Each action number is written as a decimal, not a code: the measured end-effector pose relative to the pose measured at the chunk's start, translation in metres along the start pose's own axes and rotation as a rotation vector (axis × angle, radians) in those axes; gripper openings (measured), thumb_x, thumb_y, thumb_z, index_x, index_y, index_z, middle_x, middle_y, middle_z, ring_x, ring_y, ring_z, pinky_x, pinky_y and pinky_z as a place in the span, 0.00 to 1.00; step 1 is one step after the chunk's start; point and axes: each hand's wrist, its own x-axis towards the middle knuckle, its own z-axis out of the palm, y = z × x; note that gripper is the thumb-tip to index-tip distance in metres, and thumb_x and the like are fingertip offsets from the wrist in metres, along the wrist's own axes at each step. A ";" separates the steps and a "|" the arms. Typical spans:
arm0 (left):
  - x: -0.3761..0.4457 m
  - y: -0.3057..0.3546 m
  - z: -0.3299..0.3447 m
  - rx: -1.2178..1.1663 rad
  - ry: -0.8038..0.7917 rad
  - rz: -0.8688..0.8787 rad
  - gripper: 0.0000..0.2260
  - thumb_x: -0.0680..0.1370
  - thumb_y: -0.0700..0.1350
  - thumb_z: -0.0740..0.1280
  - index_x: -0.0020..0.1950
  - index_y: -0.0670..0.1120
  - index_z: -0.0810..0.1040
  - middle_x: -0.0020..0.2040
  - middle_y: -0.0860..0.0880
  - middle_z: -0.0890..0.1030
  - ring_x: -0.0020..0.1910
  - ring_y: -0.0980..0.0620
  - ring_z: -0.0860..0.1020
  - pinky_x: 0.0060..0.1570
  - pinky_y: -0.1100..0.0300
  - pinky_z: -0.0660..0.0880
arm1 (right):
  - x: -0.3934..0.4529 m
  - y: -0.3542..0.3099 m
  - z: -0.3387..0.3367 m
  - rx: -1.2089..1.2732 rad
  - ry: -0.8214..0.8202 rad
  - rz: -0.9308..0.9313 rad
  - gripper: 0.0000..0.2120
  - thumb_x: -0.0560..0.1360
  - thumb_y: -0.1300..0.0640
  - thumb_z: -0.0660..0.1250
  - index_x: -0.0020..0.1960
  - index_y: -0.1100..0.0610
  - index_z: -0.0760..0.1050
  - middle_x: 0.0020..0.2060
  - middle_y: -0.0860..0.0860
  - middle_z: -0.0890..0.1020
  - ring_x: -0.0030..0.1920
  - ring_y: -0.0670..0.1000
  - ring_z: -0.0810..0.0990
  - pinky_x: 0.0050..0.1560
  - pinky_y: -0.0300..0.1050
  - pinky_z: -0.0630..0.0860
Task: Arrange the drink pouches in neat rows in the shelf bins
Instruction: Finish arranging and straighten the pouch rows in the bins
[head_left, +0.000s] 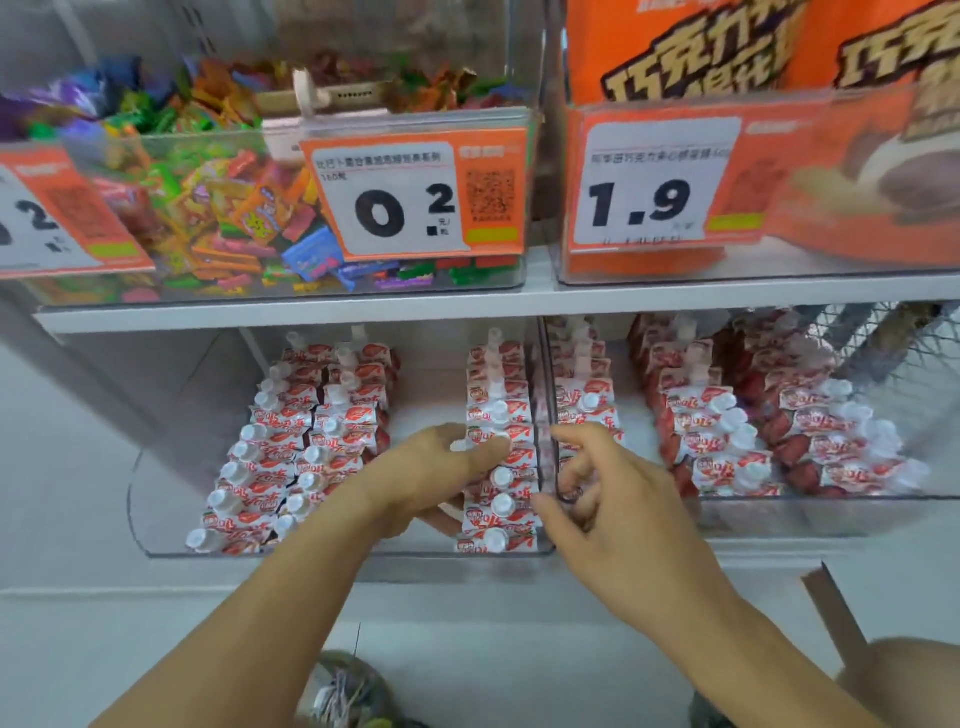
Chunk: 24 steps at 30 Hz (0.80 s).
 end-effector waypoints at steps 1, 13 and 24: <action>-0.003 -0.004 0.000 0.028 -0.013 -0.025 0.28 0.73 0.64 0.67 0.68 0.53 0.68 0.54 0.50 0.80 0.47 0.48 0.81 0.45 0.50 0.82 | 0.001 -0.001 -0.002 0.012 -0.013 0.004 0.21 0.74 0.52 0.73 0.62 0.42 0.70 0.37 0.42 0.77 0.34 0.44 0.78 0.38 0.38 0.75; -0.012 -0.005 0.011 0.083 0.015 0.115 0.11 0.74 0.60 0.69 0.44 0.55 0.71 0.44 0.54 0.78 0.51 0.46 0.81 0.50 0.46 0.80 | 0.001 -0.002 -0.001 0.009 0.019 0.024 0.20 0.74 0.53 0.73 0.61 0.44 0.69 0.37 0.44 0.78 0.33 0.43 0.78 0.36 0.33 0.73; -0.061 -0.044 -0.086 0.643 0.560 0.262 0.29 0.70 0.62 0.71 0.67 0.52 0.72 0.54 0.53 0.81 0.51 0.51 0.79 0.49 0.58 0.74 | -0.004 -0.062 -0.003 0.103 0.230 -0.183 0.14 0.74 0.60 0.72 0.56 0.48 0.75 0.47 0.42 0.77 0.44 0.45 0.80 0.37 0.34 0.77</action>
